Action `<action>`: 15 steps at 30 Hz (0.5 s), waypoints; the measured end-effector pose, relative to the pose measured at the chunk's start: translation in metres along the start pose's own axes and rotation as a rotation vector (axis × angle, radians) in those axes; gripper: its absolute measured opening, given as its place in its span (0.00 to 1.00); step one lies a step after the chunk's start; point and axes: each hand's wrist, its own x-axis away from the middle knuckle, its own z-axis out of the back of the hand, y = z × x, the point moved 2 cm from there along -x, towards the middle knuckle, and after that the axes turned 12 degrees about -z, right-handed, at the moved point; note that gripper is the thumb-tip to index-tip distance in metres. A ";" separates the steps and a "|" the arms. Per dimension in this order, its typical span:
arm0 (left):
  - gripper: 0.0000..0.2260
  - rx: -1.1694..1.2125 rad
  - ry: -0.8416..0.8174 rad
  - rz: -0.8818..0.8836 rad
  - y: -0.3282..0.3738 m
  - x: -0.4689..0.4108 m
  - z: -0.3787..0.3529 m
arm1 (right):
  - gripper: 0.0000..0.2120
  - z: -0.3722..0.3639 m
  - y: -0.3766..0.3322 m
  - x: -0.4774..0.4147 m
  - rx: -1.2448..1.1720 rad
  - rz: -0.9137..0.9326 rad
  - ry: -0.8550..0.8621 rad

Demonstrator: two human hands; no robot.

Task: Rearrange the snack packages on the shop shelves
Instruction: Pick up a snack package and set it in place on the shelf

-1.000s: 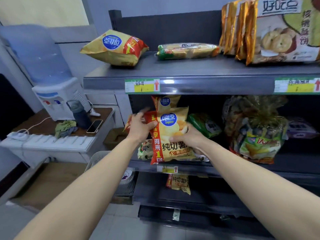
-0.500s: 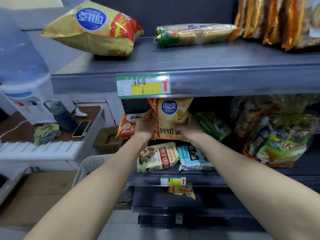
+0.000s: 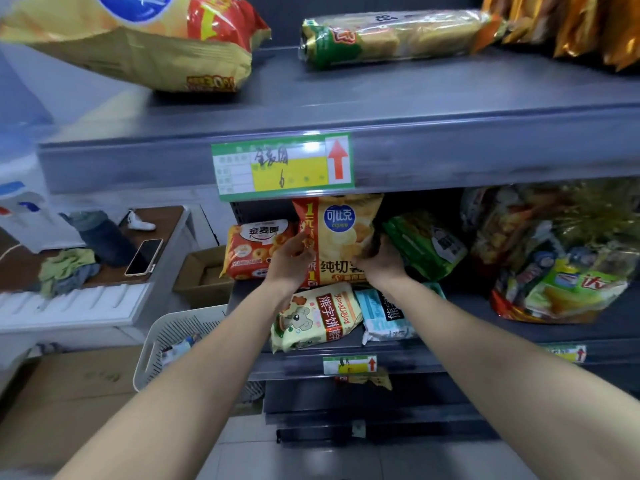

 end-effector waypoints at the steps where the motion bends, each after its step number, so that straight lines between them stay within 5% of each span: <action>1: 0.17 -0.014 0.005 0.013 0.000 0.002 0.001 | 0.31 0.002 0.000 0.003 0.012 0.000 0.024; 10: 0.09 -0.081 0.046 -0.043 0.026 0.044 0.000 | 0.13 0.026 -0.006 0.049 -0.015 0.117 0.020; 15: 0.12 -0.106 0.070 -0.087 0.047 0.084 -0.012 | 0.18 0.040 -0.007 0.088 -0.053 0.207 -0.081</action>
